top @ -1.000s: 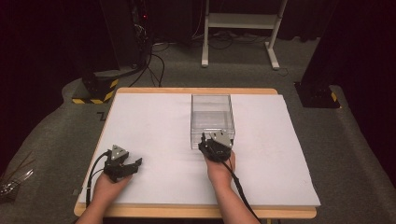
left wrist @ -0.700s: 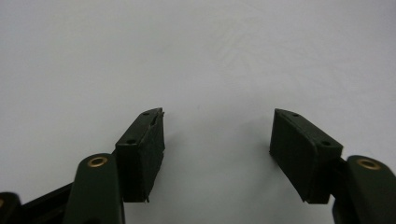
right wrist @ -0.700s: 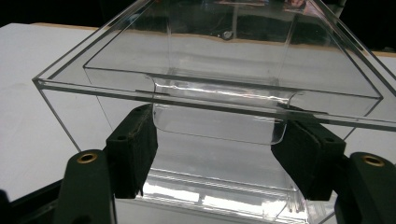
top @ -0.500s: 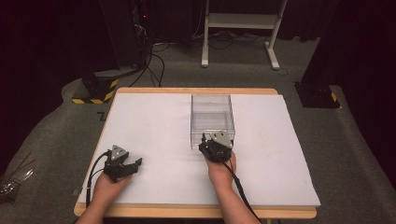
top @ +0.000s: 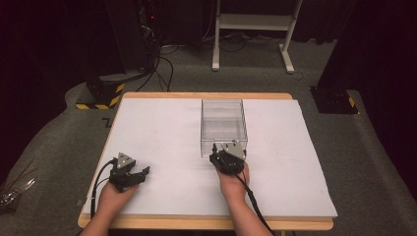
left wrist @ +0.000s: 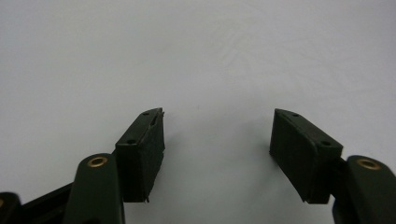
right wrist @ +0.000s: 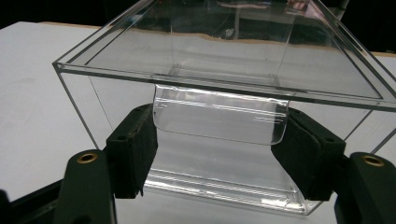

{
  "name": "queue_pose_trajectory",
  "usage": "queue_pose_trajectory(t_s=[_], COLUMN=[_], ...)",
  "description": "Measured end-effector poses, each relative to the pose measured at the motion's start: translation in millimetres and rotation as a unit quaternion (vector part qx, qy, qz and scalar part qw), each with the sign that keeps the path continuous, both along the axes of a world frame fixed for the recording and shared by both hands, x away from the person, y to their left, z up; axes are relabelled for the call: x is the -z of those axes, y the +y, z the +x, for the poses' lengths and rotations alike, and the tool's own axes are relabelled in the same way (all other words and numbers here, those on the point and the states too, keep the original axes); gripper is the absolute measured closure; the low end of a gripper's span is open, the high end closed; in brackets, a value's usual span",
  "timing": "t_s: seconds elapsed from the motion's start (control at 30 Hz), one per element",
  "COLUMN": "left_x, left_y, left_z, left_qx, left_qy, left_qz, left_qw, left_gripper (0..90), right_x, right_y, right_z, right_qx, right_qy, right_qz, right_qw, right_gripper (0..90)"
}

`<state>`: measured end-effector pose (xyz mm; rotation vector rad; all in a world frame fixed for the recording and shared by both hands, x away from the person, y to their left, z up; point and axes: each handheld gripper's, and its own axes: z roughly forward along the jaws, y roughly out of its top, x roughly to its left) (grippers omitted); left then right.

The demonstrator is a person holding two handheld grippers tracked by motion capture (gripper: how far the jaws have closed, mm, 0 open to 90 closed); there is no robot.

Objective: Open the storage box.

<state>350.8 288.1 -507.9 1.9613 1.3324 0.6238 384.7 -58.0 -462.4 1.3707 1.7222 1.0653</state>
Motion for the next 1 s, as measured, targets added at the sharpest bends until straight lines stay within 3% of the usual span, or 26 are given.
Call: queue_pose_trajectory(t_s=[1.0], left_x=[0.1], left_y=[0.0], left_z=[0.1], left_qx=[0.000], left_qy=[-0.002], left_qz=[0.001], left_qw=[1.0000], left_gripper=[35.5], right_x=[1.4], right_y=[-2.6], right_z=[-24.5], right_qx=[-0.005], right_qy=[-0.006], right_qz=[0.000], right_qw=[1.0000], right_gripper=[32.0])
